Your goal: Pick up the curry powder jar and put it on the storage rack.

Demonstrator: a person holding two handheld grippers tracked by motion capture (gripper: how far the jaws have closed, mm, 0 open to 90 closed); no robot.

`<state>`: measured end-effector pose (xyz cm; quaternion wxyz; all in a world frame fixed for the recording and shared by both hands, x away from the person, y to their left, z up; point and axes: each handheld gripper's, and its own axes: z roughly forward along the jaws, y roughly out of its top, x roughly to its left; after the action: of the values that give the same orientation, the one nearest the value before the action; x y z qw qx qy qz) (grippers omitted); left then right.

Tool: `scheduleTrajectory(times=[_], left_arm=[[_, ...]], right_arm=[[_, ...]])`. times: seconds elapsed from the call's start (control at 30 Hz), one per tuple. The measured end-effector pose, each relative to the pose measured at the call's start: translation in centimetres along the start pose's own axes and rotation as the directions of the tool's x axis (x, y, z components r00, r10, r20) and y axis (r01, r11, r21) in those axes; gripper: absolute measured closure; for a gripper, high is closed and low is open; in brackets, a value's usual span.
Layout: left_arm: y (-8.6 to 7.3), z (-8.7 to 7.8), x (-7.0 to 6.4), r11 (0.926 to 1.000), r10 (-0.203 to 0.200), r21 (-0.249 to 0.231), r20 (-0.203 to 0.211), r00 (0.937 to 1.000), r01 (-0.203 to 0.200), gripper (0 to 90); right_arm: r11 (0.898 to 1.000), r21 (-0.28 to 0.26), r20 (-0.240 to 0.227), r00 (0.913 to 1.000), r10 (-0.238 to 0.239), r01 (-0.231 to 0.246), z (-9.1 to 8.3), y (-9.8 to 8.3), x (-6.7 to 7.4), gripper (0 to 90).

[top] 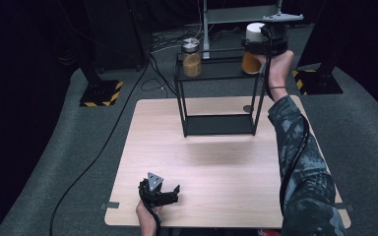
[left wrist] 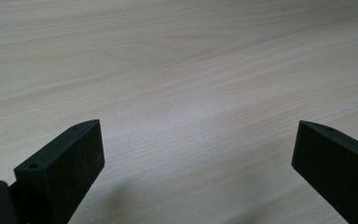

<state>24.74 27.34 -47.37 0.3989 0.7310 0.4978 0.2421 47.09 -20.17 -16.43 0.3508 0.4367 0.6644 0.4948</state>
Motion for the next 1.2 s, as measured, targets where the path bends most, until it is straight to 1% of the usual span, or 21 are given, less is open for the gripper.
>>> scheduleTrajectory(times=[0.07, 0.27, 0.4, 0.53, 0.7, 0.93, 1.2], left_arm=[[0.0, 0.0, 0.0, 1.0, 0.0, 0.0, 0.0, 1.0, 0.0, 1.7], [-0.1, 0.0, 0.0, 1.0, -0.001, -0.005, 0.002, 1.0, 0.001, 1.7], [-0.1, 0.0, 0.0, 1.0, -0.001, -0.004, 0.002, 1.0, 0.001, 1.7], [-0.1, 0.0, 0.0, 1.0, 0.0, -0.005, 0.001, 1.0, 0.0, 1.7], [-0.1, 0.0, 0.0, 1.0, 0.0, -0.007, 0.002, 1.0, 0.0, 1.7], [-0.2, -0.1, 0.0, 1.0, -0.002, -0.01, 0.003, 1.0, 0.002, 1.7], [-0.2, -0.1, 0.0, 0.9999, -0.002, -0.01, 0.002, 1.0, 0.002, 1.7]], right_arm=[[1.0, 0.008, 0.0, 1.0, 0.002, -0.002, 0.3, 0.1, 0.0, 33.5], [1.0, 0.011, -0.004, 0.9998, 0.02, -0.02, 1.0, 0.1, -0.2, 33.6], [1.0, 0.021, 0.005, 1.0, 0.005, -0.005, 1.4, 0.4, 0.0, 33.6], [1.0, -0.002, 0.014, 0.9999, 0.006, -0.005, 1.7, -0.1, 0.2, 33.6], [1.0, -0.015, 0.027, 0.9996, 0.012, -0.012, 2.0, -0.4, 0.2, 33.6], [1.0, -0.014, 0.034, 0.9993, 0.012, -0.012, 2.4, -0.3, 0.2, 33.6], [1.0, -0.006, 0.03, 0.9995, 0.009, -0.009, 2.5, -0.1, 0.0, 33.6]])
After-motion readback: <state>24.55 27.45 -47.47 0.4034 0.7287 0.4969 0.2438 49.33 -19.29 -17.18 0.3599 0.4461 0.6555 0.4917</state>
